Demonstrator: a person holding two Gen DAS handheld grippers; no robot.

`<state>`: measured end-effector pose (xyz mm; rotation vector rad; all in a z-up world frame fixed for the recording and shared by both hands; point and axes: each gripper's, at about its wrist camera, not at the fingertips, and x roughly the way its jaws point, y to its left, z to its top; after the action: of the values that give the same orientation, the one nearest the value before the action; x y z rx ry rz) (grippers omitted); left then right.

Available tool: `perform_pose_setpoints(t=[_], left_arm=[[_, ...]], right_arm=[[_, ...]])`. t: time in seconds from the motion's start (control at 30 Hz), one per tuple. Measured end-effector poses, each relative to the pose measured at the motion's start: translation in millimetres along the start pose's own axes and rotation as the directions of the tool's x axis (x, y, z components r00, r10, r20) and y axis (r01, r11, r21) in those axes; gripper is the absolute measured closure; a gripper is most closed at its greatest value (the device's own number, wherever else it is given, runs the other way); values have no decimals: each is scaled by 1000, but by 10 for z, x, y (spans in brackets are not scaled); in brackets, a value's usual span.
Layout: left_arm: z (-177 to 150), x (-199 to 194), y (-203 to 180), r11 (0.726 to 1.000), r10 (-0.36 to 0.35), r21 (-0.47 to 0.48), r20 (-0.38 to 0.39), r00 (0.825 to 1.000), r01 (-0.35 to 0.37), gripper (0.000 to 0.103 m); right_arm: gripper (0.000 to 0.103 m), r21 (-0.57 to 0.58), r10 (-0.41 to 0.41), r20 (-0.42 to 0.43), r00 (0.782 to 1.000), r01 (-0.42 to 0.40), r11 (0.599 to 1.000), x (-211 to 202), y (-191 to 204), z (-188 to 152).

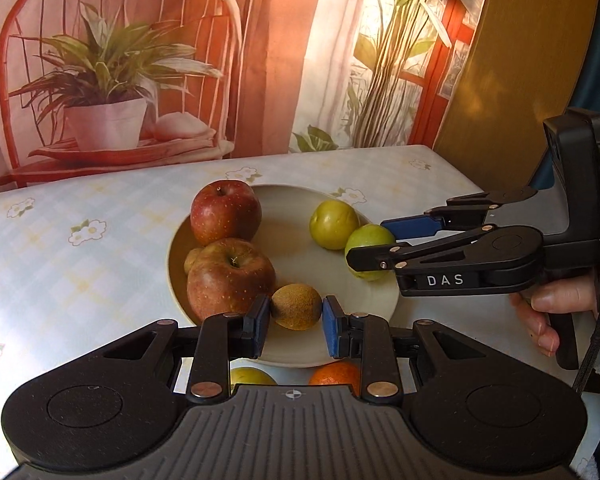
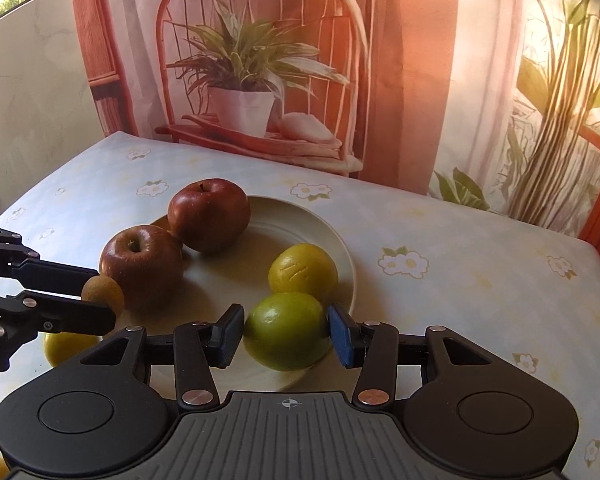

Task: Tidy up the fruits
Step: 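Carry the brown fruit onto the plate with the left gripper while the right gripper carries the lime, then lower the brown fruit onto the plate and open the left gripper while the right gripper releases the lime there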

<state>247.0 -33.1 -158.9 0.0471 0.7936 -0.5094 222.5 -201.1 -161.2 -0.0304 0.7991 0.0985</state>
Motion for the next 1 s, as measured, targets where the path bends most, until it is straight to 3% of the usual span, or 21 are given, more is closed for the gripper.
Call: perform_pose_setpoints(t=[0.57,1.0], left_arm=[[63,283,-81,999,16,32,-53,998,-14,73],[18,351,-66,997,50,55,-105,993,-45,73]], right_arm=[[61,11,-42,83,996,42,999,361,-103,192],[60,87,-34,140,990,21,996,35,-241,73]])
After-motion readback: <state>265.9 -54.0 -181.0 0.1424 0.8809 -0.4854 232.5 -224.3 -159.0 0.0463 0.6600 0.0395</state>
